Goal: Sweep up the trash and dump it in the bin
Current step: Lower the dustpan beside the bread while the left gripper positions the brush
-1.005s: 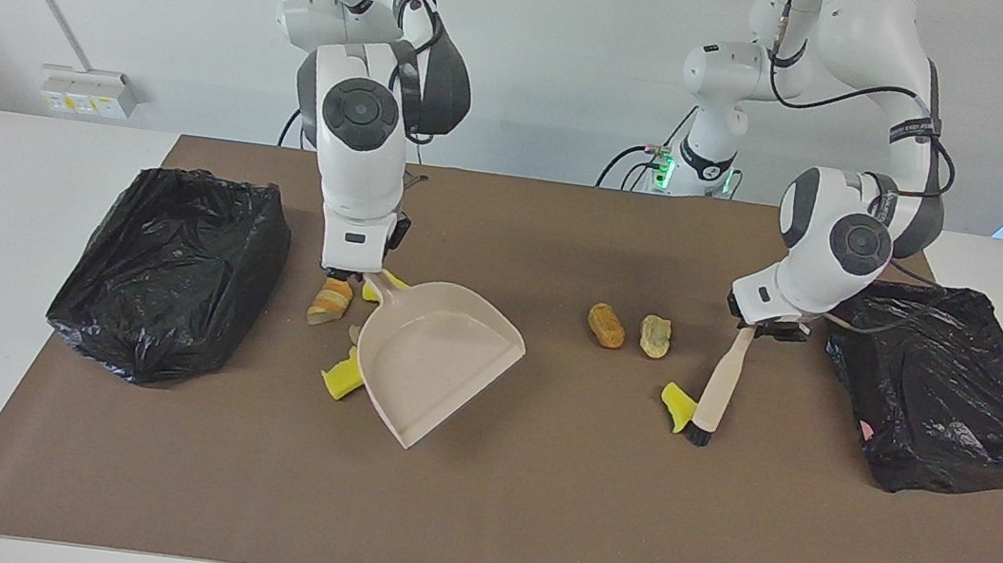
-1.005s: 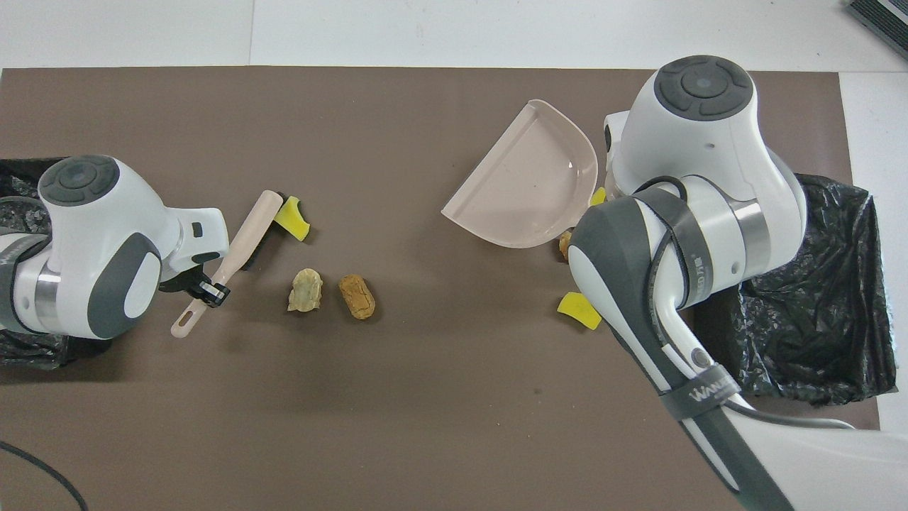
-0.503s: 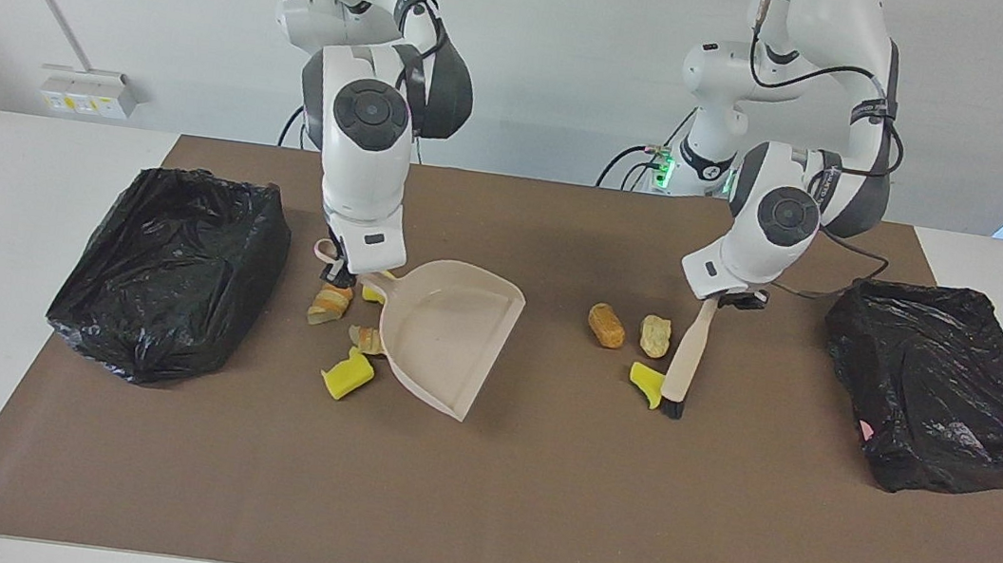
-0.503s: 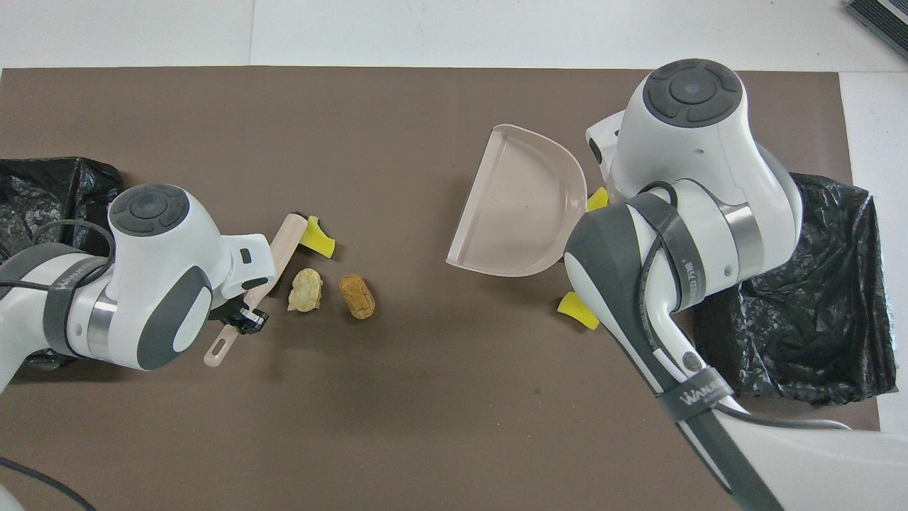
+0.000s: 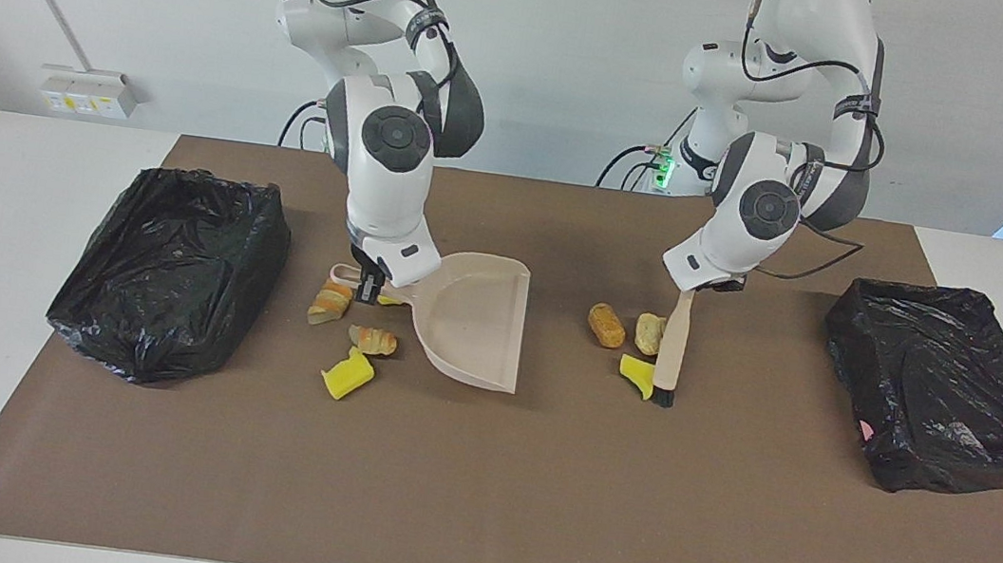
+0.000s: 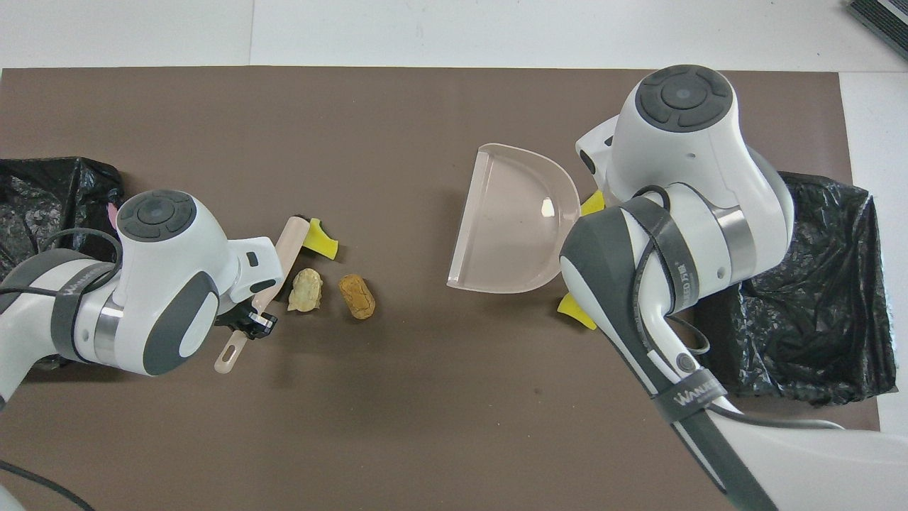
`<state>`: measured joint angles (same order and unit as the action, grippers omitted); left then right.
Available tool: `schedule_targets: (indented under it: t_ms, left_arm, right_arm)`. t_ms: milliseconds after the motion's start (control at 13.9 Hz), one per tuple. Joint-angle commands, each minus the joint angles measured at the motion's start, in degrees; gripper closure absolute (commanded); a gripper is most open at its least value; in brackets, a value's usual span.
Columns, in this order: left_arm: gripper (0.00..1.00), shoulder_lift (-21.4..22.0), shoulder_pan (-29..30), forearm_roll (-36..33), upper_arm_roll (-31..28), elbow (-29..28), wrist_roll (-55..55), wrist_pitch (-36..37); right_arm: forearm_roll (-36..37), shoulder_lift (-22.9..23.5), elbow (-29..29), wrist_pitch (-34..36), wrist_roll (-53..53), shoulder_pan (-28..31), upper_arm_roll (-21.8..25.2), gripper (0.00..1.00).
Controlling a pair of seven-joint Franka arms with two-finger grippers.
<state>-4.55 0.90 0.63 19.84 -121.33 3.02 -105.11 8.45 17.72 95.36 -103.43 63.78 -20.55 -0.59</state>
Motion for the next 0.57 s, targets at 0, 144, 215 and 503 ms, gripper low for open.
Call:
schedule_targets:
  t_ms: [0,144,215,503]
  left_arm:
    - [1.0,1.2,-0.5,1.7,-0.4,-0.5,6.8,1.0]
    - [1.0,1.5,-0.5,2.0,-0.3,-0.5,16.8,1.7]
    - [1.0,1.6,-0.5,2.0,-0.3,-0.7,20.4,1.7]
    - [1.0,1.9,-0.5,2.1,-0.2,-1.6,28.3,1.2]
  right_arm:
    - [1.4,-1.8,4.1,-1.8,-4.1,-2.3,-0.3,1.0]
    - [2.4,-1.6,5.1,-1.1,-6.6,-4.0,-0.2,1.0]
    - [3.6,-1.6,6.1,-1.1,-8.1,-4.7,-0.3,1.0]
    - [4.7,-1.6,8.3,-1.8,-12.6,-7.0,-0.3,1.0]
